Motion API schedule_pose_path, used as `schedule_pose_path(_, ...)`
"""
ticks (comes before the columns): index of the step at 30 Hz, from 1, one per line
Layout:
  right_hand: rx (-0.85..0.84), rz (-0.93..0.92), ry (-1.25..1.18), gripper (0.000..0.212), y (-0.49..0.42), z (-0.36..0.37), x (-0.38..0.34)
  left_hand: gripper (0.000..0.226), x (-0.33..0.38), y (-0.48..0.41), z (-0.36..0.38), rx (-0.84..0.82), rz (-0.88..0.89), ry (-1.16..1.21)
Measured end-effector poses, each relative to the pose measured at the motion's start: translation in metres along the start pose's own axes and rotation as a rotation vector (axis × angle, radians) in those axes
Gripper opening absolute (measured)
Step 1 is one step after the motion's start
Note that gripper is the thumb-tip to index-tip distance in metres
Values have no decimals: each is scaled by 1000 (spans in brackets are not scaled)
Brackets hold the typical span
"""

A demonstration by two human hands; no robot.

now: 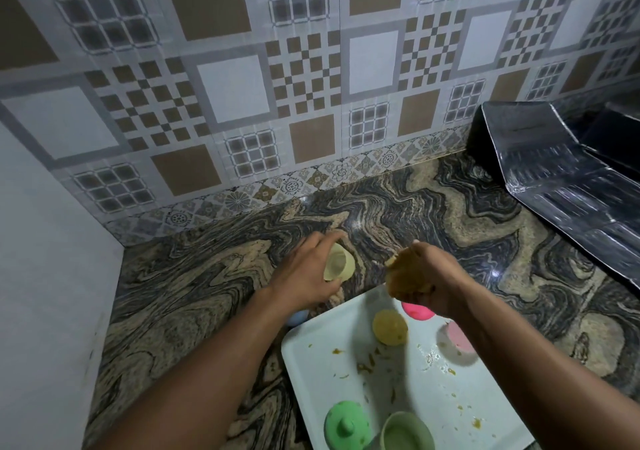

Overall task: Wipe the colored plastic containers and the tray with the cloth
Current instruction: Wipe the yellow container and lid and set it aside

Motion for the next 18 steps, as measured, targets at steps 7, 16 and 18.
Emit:
schedule_pose_path(7,-72,59,201,64,-11,-31,5,74,-15,-26,33,-333,-43,-163)
schedule_pose_path(16,-32,-2,157,34,1,-37,9,84,-10,-31,45,-423,18,-229)
schedule_pose_path(18,-43,-24,151,33,2,-37,7,89,-4,-27,37,-419,28,-285)
Point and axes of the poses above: each hand's wrist, its own y-axis away from the middle knuckle, its own z-axis out of the palm, x = y × z, the point moved 4 cm from there along -y, towards the middle knuckle, and after that the axes turned 11 degrees about -y, right-handed, at the moved point
